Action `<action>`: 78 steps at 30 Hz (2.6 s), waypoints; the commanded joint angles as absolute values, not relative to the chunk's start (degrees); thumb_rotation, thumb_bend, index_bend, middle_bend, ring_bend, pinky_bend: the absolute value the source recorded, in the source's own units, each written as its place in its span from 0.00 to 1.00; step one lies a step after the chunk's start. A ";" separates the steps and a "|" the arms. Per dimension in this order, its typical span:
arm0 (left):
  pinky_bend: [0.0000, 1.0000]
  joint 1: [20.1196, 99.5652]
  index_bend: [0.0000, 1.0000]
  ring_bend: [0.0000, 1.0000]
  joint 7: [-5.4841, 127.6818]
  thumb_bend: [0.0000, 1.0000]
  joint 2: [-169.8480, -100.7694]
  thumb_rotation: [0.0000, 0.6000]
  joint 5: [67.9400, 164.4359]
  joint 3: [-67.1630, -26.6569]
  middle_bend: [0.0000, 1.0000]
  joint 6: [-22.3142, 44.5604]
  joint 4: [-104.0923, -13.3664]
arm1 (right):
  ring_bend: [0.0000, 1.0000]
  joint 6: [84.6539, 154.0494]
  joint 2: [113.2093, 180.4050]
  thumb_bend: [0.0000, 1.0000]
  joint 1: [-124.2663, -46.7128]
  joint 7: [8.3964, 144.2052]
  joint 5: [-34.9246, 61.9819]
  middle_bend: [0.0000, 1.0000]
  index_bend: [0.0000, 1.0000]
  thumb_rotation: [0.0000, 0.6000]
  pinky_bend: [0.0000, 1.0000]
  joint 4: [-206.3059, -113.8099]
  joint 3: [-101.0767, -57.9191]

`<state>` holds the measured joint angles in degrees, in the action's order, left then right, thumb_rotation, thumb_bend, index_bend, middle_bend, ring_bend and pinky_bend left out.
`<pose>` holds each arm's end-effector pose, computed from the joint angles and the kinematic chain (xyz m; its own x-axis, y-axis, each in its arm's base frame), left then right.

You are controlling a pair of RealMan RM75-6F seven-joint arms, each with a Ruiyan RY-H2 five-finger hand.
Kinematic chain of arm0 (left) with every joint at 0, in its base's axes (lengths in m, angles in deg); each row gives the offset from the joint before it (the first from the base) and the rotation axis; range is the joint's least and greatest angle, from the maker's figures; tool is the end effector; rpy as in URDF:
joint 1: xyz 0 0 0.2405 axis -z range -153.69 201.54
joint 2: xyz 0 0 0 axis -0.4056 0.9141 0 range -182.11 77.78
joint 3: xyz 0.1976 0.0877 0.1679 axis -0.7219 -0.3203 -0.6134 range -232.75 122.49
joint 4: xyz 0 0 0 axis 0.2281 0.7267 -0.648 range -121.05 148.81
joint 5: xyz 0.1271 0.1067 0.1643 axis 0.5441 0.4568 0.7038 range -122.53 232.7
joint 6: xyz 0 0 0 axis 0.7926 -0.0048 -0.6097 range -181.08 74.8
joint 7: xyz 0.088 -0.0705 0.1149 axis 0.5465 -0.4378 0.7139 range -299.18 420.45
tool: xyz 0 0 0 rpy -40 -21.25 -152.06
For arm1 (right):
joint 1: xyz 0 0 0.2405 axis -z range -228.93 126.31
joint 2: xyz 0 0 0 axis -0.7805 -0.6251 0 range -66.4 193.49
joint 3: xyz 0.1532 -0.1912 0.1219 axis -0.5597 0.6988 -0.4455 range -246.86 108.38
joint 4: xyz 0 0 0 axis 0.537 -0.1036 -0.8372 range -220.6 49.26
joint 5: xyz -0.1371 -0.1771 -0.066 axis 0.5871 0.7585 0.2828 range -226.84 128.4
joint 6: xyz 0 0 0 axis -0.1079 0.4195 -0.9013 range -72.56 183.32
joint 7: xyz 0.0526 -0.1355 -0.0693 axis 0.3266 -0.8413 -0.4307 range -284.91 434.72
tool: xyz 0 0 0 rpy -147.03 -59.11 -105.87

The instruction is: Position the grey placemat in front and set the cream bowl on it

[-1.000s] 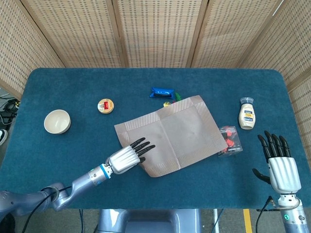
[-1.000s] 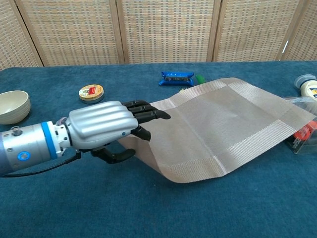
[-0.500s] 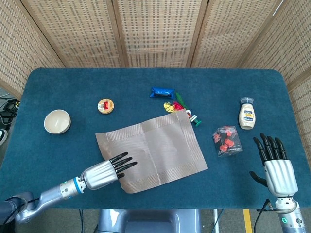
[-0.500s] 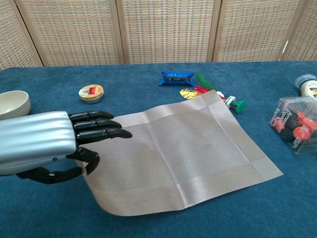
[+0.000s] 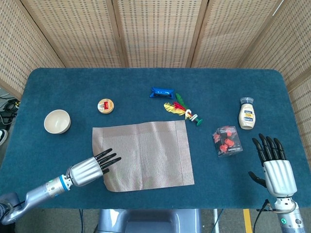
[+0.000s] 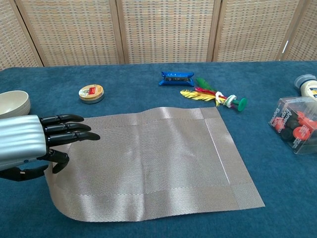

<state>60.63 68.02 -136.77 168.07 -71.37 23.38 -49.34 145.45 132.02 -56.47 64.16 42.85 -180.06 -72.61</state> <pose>-0.2572 0.2704 -0.0252 0.7690 -0.1111 0.6296 0.2440 -0.8592 -0.4496 -0.2971 -0.2018 0.1254 0.4588 0.1080 0.8820 -0.8765 -0.1079 0.4691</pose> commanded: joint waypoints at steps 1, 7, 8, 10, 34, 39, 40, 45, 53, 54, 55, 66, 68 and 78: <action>0.00 60.40 0.79 0.00 67.46 0.58 -137.68 1.00 168.27 -71.07 0.00 23.52 -48.49 | 0.00 145.40 132.03 0.00 -56.46 64.14 42.80 0.00 0.00 1.00 0.00 -180.05 -72.65; 0.00 60.12 0.79 0.00 67.68 0.58 -138.86 1.00 168.59 -70.78 0.00 23.16 -46.91 | 0.00 145.26 132.00 0.00 -56.46 64.36 42.79 0.00 0.00 1.00 0.00 -180.03 -72.69; 0.00 60.01 0.79 0.00 67.69 0.58 -138.98 1.00 168.50 -70.70 0.00 23.10 -46.64 | 0.00 145.25 131.98 0.00 -56.46 64.38 42.79 0.00 0.00 1.00 0.00 -180.01 -72.69; 0.00 59.83 0.79 0.00 67.85 0.58 -139.22 1.00 168.42 -70.48 0.00 23.14 -46.05 | 0.00 145.17 131.96 0.00 -56.46 64.47 42.74 0.00 0.00 1.00 0.00 -180.03 -72.72; 0.00 57.08 0.00 0.00 58.21 0.00 -137.83 1.00 167.53 -71.52 0.00 27.01 -39.97 | 0.00 144.80 131.97 0.00 -56.40 64.39 43.08 0.00 0.00 1.00 0.00 -180.15 -72.54; 0.00 53.97 0.00 0.00 49.05 0.00 -134.92 1.00 164.71 -70.19 0.00 34.35 -39.02 | 0.00 144.80 131.88 0.00 -56.42 64.61 43.08 0.00 0.00 1.00 0.00 -180.26 -72.62; 0.00 53.36 0.00 0.00 47.91 0.00 -134.42 1.00 163.31 -69.36 0.00 35.01 -39.15 | 0.00 144.82 131.86 0.00 -56.42 64.64 43.11 0.00 0.00 1.00 0.00 -180.31 -72.63; 0.00 51.27 0.00 0.00 40.90 0.00 -131.24 1.00 151.33 -63.26 0.00 30.62 -41.45 | 0.00 144.74 131.83 0.00 -56.40 64.55 43.26 0.00 0.00 1.00 0.00 -180.44 -72.52; 0.00 50.52 0.01 0.00 37.64 0.00 -130.71 1.00 138.46 -58.14 0.00 17.76 -39.29 | 0.00 144.64 131.86 0.00 -56.42 64.54 43.25 0.00 0.00 1.00 0.00 -180.39 -72.53; 0.00 50.49 0.03 0.00 37.24 0.00 -130.94 1.00 137.13 -57.62 0.00 16.10 -38.69 | 0.00 144.57 131.89 0.00 -56.44 64.53 43.24 0.00 0.00 1.00 0.00 -180.38 -72.51; 0.00 50.53 0.07 0.00 37.09 0.00 -131.06 1.00 136.64 -57.41 0.00 15.39 -38.43 | 0.00 144.56 131.89 0.00 -56.44 64.52 43.23 0.00 0.00 1.00 0.00 -180.38 -72.51; 0.00 52.95 0.29 0.00 35.83 0.20 -137.85 1.00 130.60 -54.24 0.00 1.89 -28.35 | 0.00 144.35 132.12 0.00 -56.49 64.16 43.30 0.00 0.00 1.00 0.00 -180.31 -72.43; 0.00 53.18 0.30 0.00 35.60 0.22 -139.37 1.00 130.59 -53.92 0.00 1.35 -26.71 | 0.00 144.29 132.14 0.00 -56.49 64.15 43.28 0.00 0.00 1.00 0.00 -180.30 -72.41; 0.00 54.99 0.46 0.00 35.17 0.36 -144.76 1.00 131.73 -53.45 0.00 -3.36 -19.11 | 0.00 144.32 131.90 0.00 -56.44 64.73 42.78 0.00 0.00 1.00 0.00 -180.40 -72.71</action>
<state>54.67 35.04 -144.17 131.57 -53.54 -2.63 -19.69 144.34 131.92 -56.43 64.69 42.81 -180.38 -72.69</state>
